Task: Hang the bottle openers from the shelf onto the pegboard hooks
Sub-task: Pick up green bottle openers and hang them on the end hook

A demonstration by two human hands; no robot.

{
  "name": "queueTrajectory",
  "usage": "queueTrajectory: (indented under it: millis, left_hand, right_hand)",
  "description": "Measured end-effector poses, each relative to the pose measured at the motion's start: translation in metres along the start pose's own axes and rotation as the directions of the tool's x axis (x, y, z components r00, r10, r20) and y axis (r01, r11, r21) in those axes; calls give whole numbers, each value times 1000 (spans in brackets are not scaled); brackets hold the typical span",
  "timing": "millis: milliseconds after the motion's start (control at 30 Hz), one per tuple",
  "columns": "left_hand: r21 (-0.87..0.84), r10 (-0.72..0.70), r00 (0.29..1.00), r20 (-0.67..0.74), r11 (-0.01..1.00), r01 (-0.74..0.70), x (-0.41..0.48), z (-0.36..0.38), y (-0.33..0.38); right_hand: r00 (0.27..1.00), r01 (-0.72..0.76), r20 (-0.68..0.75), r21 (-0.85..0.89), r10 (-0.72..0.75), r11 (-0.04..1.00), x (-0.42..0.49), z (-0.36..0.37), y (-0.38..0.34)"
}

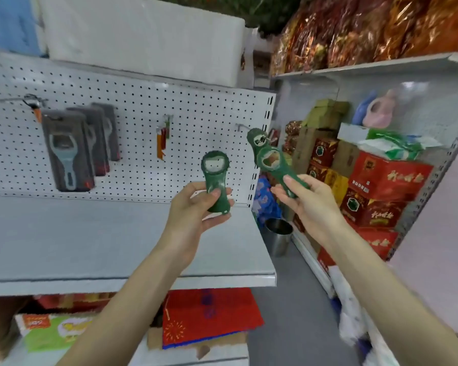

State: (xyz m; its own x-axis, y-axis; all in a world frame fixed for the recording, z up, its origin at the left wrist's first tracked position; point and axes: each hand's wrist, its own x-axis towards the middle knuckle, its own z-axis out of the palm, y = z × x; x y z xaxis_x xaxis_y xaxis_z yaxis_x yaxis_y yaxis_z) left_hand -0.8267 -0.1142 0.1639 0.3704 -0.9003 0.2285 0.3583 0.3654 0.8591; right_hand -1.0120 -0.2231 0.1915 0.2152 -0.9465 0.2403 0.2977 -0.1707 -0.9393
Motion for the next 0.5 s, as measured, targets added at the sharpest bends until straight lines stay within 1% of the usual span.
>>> queueTrajectory:
  millis: [100, 267, 367, 500]
  left_hand:
    - [-6, 12, 998, -55, 1000, -12, 12, 26, -14]
    - [35, 65, 994, -86, 997, -62, 28, 50, -21]
    - [68, 83, 992, -97, 995, -77, 39, 54, -21]
    - [79, 60, 993, -102, 996, -52, 54, 56, -23]
  right_hand:
    - [999, -22, 30, -30, 23, 999, 33, -24, 1]
    - [995, -68, 75, 10, 67, 998, 75, -37, 2]
    - [993, -82, 90, 58, 76, 995, 93, -34, 5]
    - [993, -111, 63, 134, 104, 985, 106, -32, 15]
